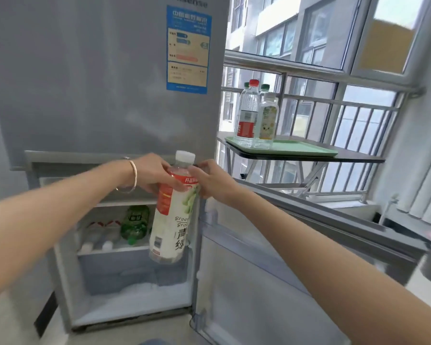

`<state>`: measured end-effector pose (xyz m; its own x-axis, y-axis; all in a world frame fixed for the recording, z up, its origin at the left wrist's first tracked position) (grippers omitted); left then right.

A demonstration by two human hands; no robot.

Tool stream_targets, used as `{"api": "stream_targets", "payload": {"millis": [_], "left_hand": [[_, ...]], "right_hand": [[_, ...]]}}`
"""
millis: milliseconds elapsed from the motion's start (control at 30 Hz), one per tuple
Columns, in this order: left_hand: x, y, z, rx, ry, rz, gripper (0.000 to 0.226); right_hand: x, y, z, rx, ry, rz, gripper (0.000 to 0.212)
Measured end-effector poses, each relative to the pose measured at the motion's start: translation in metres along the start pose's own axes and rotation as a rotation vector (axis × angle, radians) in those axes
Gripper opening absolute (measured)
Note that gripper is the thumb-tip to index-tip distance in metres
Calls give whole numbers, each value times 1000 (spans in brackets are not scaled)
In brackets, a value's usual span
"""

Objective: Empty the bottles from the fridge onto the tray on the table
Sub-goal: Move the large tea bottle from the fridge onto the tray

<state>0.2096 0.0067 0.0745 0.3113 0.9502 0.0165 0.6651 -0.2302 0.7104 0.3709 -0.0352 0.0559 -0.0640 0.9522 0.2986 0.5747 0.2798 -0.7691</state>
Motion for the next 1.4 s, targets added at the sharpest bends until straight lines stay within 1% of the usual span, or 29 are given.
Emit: {"api": "stream_targets", "payload": {"millis": [67, 133, 200, 233, 267, 300, 333, 433, 500, 533, 567, 667, 767, 867, 1000, 1100, 1233, 1333, 1400], "left_hand": [[-7, 37, -13, -15, 37, 50, 41], [-8, 74, -26, -39, 71, 94, 43], [-4, 109, -33, -60, 101, 140, 53], [-1, 124, -35, -84, 117, 164, 56], [3, 140, -37, -122, 136, 188, 58], [8, 156, -36, -165, 153, 213, 59], [12, 171, -33, -200, 171, 243, 58], [32, 210, -22, -321, 250, 379, 54], [49, 223, -9, -420, 277, 444, 66], [61, 225, -1, -433, 268, 442, 75], [71, 225, 9, -418, 251, 420, 79], [109, 214, 41, -366, 176, 367, 67], [151, 207, 62, -413, 188, 410, 61], [181, 196, 77, -492, 177, 395, 52], [207, 181, 88, -499, 212, 380, 46], [216, 173, 89, -497, 228, 332, 46], [217, 165, 90, -480, 271, 273, 46], [213, 163, 93, -450, 273, 269, 46], [208, 161, 97, -428, 275, 262, 47]], "right_hand": [[-11, -2, -22, 64, -75, -3, 43], [-16, 4, -41, 180, -122, 41, 49], [-18, 13, -57, 217, -106, 70, 62], [-16, 18, -63, 190, -91, 48, 63], [-14, 22, -69, 170, -68, 11, 58], [-11, 26, -78, 170, -29, -10, 55], [-7, 28, -89, 181, 26, -19, 59], [19, 35, -129, 161, 250, -30, 87], [42, 39, -150, 140, 355, -59, 94], [56, 42, -159, 116, 414, -67, 94], [68, 43, -168, 86, 472, -76, 95], [102, 50, -186, -33, 621, -65, 90], [140, 73, -193, -64, 689, -67, 86], [166, 104, -186, -13, 708, -37, 83], [181, 124, -178, -49, 669, -12, 83], [182, 130, -173, -84, 615, -11, 89], [184, 130, -168, -166, 579, 8, 88], [183, 131, -166, -153, 556, 31, 85], [180, 131, -164, -122, 551, 15, 83]]}}
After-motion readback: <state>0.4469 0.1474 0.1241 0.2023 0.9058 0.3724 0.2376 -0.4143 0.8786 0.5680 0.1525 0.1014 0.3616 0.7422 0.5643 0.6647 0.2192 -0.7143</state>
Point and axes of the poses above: each hand's wrist, its own x-axis towards the middle knuckle, its own z-axis out of the palm, y = z × x, the point moved 3 cm from there along x, towards the middle knuckle, and after that the axes turned 4 degrees about y, right-handed, at the moved point
